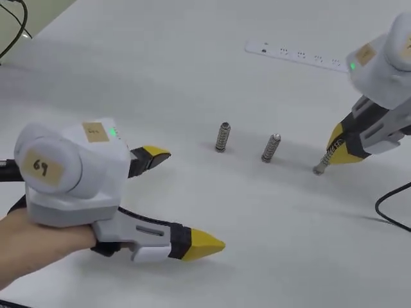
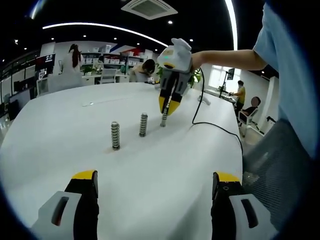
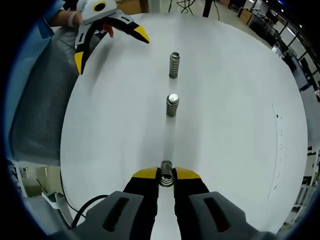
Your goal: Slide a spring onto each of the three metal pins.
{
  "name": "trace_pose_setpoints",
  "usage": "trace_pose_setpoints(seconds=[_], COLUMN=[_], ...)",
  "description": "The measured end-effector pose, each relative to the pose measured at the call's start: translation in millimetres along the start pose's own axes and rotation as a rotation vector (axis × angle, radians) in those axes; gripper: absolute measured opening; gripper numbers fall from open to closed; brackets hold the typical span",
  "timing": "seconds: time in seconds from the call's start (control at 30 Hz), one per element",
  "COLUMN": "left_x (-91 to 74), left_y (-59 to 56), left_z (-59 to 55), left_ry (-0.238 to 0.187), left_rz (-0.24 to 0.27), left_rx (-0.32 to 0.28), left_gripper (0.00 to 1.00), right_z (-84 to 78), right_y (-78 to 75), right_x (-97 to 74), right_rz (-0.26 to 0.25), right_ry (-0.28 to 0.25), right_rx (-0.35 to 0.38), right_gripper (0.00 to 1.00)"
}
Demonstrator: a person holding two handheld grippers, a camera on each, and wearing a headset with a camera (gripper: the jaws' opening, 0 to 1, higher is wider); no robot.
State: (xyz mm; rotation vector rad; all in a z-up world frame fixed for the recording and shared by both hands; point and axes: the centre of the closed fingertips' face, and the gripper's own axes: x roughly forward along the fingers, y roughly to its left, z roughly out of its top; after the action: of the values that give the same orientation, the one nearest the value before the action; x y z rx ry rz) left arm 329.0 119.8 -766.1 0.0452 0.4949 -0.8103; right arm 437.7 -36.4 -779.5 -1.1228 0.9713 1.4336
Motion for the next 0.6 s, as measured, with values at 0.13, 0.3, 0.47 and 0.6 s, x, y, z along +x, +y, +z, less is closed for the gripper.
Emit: trace_pose_setpoints(seconds=[0.13,0.3,0.47,0.6], left_x=[0.3,0.5,1.0,1.0], left_y=[-0.5,0.3,0.0,1.0], left_z=[-0.9,-2.6,-3.3,-3.6], left_ry=[0.003,0.007,0.008,0.009], left_rz=[-0.002,-0.002,-0.004,-0.002], left_rx=[0.0,-0.001,-0.003,-0.004], left_gripper=[0.92,0.92,0.92,0.91], right_z=[-1.2,-1.6,-1.4,-1.5], right_y=[0.3,1.0,2.5,2.3], right_x=[6.4,11.4,14.9,17.1], right_rz=[0.006,0.006,0.011,0.005], right_ry=[0.004,0.006,0.004,0.007], right_rx=[0.006,0.008,0.013,0.008], right_gripper=[0.08,0.08,0.08,0.08])
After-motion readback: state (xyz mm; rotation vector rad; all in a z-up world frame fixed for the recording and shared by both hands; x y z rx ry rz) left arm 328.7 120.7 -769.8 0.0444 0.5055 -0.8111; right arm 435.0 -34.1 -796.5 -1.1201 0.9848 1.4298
